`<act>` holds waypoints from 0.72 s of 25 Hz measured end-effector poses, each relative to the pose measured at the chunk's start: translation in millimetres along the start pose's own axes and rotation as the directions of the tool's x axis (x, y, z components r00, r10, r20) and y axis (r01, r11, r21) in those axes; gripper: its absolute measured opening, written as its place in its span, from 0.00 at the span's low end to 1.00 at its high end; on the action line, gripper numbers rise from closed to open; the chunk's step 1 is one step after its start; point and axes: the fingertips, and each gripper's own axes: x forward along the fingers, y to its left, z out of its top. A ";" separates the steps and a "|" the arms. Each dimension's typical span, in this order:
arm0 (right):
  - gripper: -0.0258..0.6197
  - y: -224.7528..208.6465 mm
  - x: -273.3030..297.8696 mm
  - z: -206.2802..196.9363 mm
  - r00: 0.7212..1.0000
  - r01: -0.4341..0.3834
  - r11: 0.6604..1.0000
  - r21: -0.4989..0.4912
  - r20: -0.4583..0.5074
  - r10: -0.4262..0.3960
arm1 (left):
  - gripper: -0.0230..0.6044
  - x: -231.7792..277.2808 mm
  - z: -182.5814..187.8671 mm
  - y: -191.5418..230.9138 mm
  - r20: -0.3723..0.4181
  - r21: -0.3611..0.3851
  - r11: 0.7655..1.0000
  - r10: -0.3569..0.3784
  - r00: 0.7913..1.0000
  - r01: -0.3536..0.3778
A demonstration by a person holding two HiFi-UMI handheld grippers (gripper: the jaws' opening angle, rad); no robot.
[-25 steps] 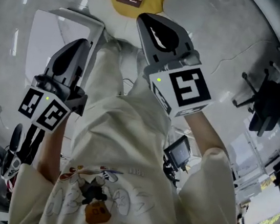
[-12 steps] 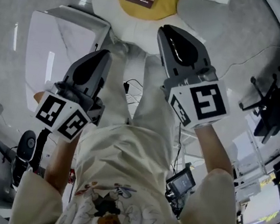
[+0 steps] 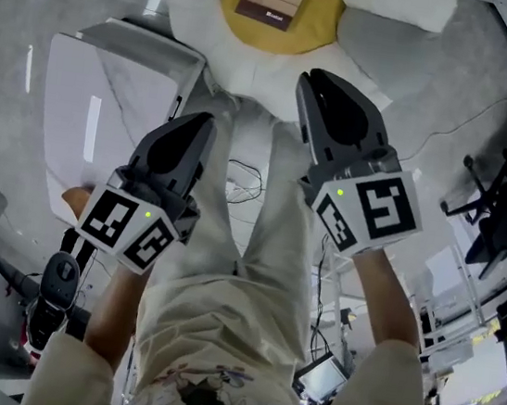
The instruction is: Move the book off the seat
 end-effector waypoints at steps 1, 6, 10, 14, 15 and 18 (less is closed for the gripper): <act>0.10 -4.2 5.9 -4.1 1.000 -0.007 1.000 0.022 0.003 0.007 | 0.05 4.5 -0.9 6.1 -0.002 0.004 1.000 0.006 1.000 -0.006; 0.18 -33.3 35.8 -24.8 1.000 -0.003 0.996 0.087 0.010 0.002 | 0.05 31.7 -6.3 33.4 0.004 0.001 1.000 0.031 1.000 -0.031; 0.18 -57.9 61.7 -52.0 1.000 0.009 0.989 0.148 0.005 -0.010 | 0.05 57.5 -15.3 60.9 0.013 0.009 0.997 0.078 0.997 -0.078; 0.18 -80.7 80.6 -80.8 1.000 0.019 0.983 0.183 -0.002 -0.019 | 0.05 87.1 -27.8 82.2 0.012 0.016 0.995 0.099 0.995 -0.099; 0.18 -85.6 84.8 -87.8 1.000 0.023 0.980 0.197 -0.002 -0.024 | 0.05 93.7 -31.4 85.9 0.009 0.019 0.995 0.098 0.995 -0.099; 0.19 -98.8 96.5 -105.4 0.999 0.034 0.969 0.247 0.001 -0.035 | 0.05 111.7 -44.4 93.5 -0.006 0.028 0.996 0.090 0.996 -0.090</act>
